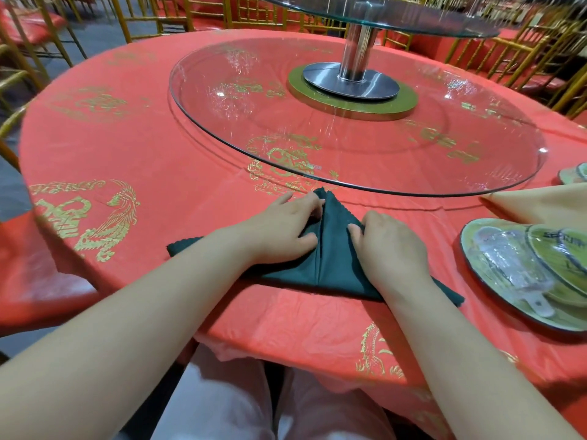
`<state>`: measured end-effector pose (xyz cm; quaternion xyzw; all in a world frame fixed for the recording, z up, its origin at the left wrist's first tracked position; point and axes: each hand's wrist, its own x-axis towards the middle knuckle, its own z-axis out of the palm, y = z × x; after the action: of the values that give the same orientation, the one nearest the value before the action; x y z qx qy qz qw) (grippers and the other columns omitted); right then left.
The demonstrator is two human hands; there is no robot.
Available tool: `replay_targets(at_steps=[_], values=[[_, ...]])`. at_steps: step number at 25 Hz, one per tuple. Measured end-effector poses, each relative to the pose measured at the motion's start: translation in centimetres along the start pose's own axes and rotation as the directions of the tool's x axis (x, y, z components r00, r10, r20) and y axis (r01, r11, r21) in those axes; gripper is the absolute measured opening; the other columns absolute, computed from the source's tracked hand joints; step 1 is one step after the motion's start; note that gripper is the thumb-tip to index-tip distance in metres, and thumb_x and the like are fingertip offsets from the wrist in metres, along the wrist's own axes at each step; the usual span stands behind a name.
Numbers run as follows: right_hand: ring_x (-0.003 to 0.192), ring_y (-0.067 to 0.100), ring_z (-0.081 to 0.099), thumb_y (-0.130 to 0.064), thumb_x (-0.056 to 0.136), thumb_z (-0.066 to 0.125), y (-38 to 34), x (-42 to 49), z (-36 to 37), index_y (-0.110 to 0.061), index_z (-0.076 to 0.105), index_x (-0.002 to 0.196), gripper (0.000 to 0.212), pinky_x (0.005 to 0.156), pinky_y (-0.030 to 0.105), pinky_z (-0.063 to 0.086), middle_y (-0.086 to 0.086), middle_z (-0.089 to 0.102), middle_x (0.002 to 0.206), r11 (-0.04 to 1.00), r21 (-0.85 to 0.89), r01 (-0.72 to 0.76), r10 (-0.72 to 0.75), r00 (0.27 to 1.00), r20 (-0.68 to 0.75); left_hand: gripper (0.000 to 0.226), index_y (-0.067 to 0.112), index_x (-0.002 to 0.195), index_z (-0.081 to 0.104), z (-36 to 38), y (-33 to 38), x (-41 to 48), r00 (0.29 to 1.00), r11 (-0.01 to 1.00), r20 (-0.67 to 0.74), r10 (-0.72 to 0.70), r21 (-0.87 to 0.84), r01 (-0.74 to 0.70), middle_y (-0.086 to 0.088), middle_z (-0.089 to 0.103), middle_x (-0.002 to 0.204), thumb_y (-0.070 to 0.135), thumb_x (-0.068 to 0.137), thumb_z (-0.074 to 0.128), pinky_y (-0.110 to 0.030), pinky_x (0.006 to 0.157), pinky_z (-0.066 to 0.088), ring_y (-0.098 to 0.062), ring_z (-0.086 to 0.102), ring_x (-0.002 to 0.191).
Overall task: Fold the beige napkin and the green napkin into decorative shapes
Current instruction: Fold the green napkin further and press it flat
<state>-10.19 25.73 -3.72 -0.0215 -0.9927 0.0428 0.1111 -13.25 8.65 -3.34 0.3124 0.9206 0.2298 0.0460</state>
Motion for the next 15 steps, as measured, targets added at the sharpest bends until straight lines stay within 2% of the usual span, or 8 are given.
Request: replay_targets(at_steps=[1,2,3,5,6,8,12,15], values=[[0.098,0.032,0.054,-0.037,0.096,0.038,0.0,0.1,-0.1,-0.008,0.053,0.098,0.033,0.062,0.032,0.03,0.011,0.06,0.102,1.0,0.0,-0.004,0.004,1.0,0.005,0.044,0.015,0.126,0.031,0.3,0.2,-0.1,0.999,1.0,-0.045,-0.002,-0.012,0.001,-0.009,0.042,0.138,0.02,0.083,0.037,-0.027,0.111,0.011,-0.023,0.033,0.128],[0.098,0.032,0.054,-0.037,0.096,0.038,0.1,0.1,-0.1,-0.008,0.054,0.099,0.034,0.063,0.032,0.03,0.01,0.06,0.103,1.0,0.001,-0.01,0.009,1.0,0.011,0.061,0.015,0.14,0.018,0.7,0.3,-0.1,0.998,1.0,-0.067,0.01,-0.002,-0.01,-0.008,0.035,0.145,0.023,0.082,0.032,-0.027,0.111,0.009,-0.02,0.029,0.132],[0.099,0.031,0.054,-0.038,0.096,0.038,0.0,0.1,-0.2,-0.008,0.054,0.1,0.034,0.063,0.032,0.03,0.01,0.06,0.104,1.0,0.001,-0.013,0.013,1.0,0.02,0.068,0.017,0.146,0.005,0.8,0.3,-0.1,0.997,0.999,-0.075,0.029,0.047,-0.026,-0.007,0.026,0.15,0.029,0.082,0.025,-0.028,0.114,0.003,-0.015,0.022,0.137],[0.101,0.031,0.055,-0.039,0.096,0.038,0.0,0.2,-0.3,-0.008,0.055,0.102,0.036,0.064,0.031,0.03,0.01,0.061,0.107,1.0,-0.002,-0.021,0.021,0.999,0.043,0.067,0.024,0.146,-0.006,1.0,0.2,0.1,0.998,0.98,-0.049,0.036,0.199,-0.025,-0.005,0.011,0.155,0.047,0.086,0.012,-0.034,0.114,-0.01,-0.01,0.009,0.141],[0.101,0.031,0.055,-0.04,0.097,0.038,-0.1,0.4,-0.4,-0.008,0.055,0.102,0.036,0.064,0.031,0.03,0.01,0.061,0.107,1.0,0.001,-0.025,0.025,0.998,0.06,0.068,0.025,0.146,-0.006,1.0,0.4,0.2,1.0,0.96,-0.02,0.009,0.278,-0.003,-0.005,0.004,0.156,0.056,0.088,0.011,-0.035,0.114,-0.012,-0.009,0.005,0.142],[0.098,0.031,0.056,-0.044,0.096,0.038,-0.1,0.4,-1.0,-0.01,0.056,0.1,0.039,0.064,0.031,0.032,0.011,0.062,0.105,0.999,0.028,-0.032,0.029,0.994,0.106,0.07,0.02,0.147,-0.003,1.3,0.9,0.4,0.997,0.923,0.044,-0.066,0.383,0.044,-0.005,-0.008,0.156,0.058,0.091,0.016,-0.036,0.114,-0.011,-0.01,-0.001,0.142],[0.082,0.026,0.058,-0.06,0.085,0.047,3.2,-1.7,-4.3,-0.018,0.054,0.086,0.043,0.067,0.034,0.043,0.002,0.064,0.083,0.984,0.149,-0.095,0.049,0.957,0.286,0.069,0.015,0.147,-0.002,1.5,1.3,0.4,0.992,0.912,0.072,-0.107,0.403,0.07,0.0,-0.011,0.156,0.053,0.094,0.019,-0.036,0.115,-0.009,-0.011,-0.003,0.142],[0.07,0.013,0.054,-0.056,0.082,0.053,6.1,-4.7,-6.2,-0.024,0.053,0.075,0.033,0.058,0.03,0.039,-0.006,0.059,0.071,0.972,0.182,-0.15,0.076,0.929,0.363,0.067,0.02,0.147,-0.005,1.2,1.4,0.6,0.982,0.919,0.106,-0.156,0.381,0.105,0.003,-0.008,0.156,0.054,0.094,0.018,-0.039,0.115,-0.007,-0.011,-0.003,0.142]])
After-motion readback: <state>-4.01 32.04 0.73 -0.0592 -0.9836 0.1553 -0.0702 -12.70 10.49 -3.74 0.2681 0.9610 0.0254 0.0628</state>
